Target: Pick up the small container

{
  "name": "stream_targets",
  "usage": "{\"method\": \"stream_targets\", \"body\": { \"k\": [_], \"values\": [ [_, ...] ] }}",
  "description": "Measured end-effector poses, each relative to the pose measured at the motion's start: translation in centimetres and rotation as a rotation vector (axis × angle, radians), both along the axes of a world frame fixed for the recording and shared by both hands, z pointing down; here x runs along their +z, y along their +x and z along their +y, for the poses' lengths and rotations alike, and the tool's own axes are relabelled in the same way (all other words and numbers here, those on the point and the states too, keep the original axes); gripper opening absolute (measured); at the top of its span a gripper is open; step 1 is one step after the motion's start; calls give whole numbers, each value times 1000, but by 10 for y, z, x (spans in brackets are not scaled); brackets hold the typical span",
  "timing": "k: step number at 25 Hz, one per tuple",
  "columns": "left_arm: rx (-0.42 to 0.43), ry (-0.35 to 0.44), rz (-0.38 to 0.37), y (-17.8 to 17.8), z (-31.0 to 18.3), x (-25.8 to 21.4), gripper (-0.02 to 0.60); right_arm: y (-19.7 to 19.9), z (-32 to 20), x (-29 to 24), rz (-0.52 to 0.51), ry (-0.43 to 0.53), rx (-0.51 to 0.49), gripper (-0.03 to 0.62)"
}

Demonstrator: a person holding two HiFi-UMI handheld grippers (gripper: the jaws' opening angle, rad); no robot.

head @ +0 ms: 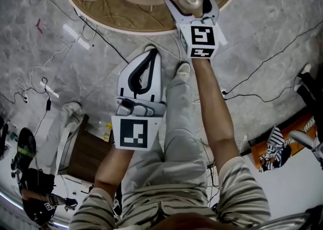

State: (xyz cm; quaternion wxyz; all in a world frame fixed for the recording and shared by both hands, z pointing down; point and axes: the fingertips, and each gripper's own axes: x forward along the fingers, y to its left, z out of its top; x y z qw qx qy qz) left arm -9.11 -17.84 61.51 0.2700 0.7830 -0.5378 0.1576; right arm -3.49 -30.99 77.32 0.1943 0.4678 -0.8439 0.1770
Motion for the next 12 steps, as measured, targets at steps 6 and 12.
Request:
{"method": "stream_targets", "body": {
  "k": [6, 12],
  "values": [
    [-6, -8, 2, 3, 5, 1, -2, 3, 2, 3, 62, -11, 10, 428],
    [-20, -5, -1, -7, 6, 1, -2, 3, 0, 12, 134, -40, -1, 327]
  ]
}}
